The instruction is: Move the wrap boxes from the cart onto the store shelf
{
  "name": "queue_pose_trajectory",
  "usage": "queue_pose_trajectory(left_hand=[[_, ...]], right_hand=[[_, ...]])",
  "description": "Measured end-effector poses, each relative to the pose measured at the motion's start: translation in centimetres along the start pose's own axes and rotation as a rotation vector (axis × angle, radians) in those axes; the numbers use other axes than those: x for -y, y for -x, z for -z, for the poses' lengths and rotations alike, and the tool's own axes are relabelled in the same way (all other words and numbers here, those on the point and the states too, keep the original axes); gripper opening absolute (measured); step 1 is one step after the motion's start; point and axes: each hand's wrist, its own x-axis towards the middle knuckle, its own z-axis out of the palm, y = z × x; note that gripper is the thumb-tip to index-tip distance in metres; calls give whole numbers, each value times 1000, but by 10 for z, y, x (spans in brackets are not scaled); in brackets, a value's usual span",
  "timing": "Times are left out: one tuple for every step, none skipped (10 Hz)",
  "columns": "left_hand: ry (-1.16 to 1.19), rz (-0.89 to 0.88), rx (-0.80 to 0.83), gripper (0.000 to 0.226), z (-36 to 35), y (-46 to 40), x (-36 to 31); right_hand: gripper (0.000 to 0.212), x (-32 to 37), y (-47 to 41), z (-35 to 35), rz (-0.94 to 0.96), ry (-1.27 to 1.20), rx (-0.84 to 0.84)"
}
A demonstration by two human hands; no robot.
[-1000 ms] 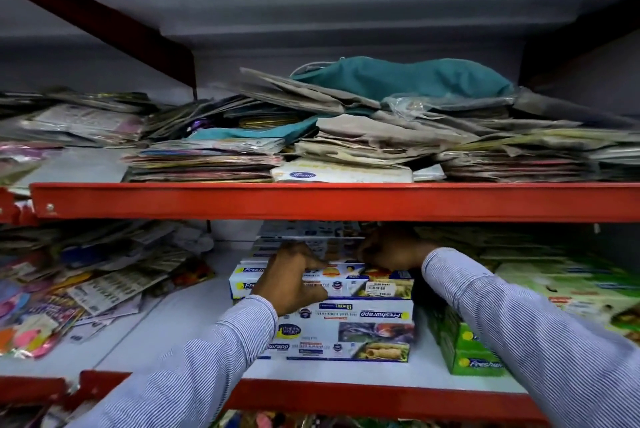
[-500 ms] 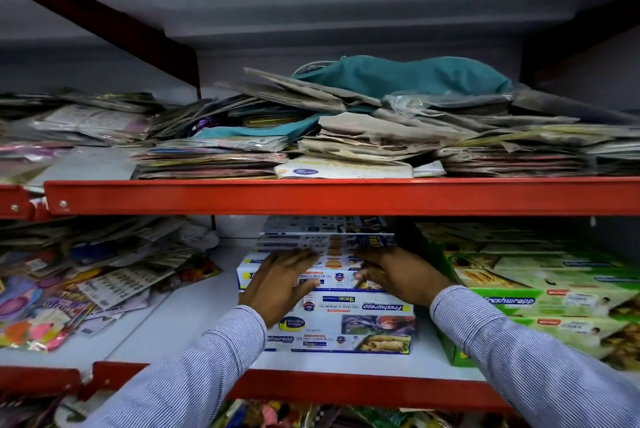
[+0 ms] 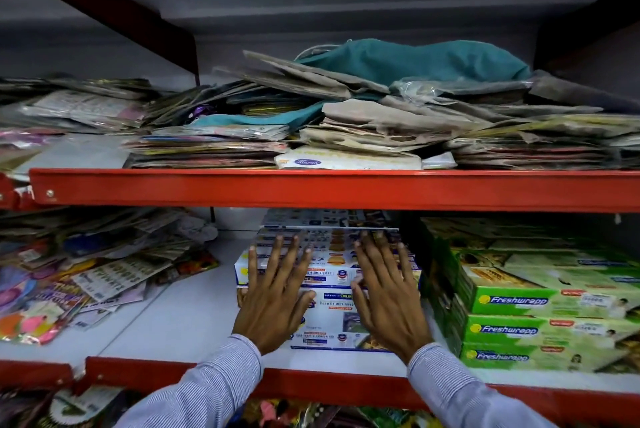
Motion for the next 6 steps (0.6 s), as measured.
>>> queue_pose_trajectory(left_hand=[[-38, -22, 3, 62, -17, 1, 7], [-88, -63, -22, 61, -29, -3, 16], [-116, -93, -62, 61, -38, -3, 20], [-129, -99, -75, 61, -40, -4, 20], [-144, -82, -66, 63, -35, -3, 19], [-79, -62, -80, 64, -14, 5, 8]], right_hand=[[65, 0, 0, -19, -51, 37, 2], [64, -2, -2, -32, -56, 88, -27], [65, -4, -3, -39, -42, 133, -66], [65, -3, -3, -40, -45, 137, -79], [64, -4, -2, -40, -61, 122, -69], [63, 6, 5, -22, -4, 58, -115]])
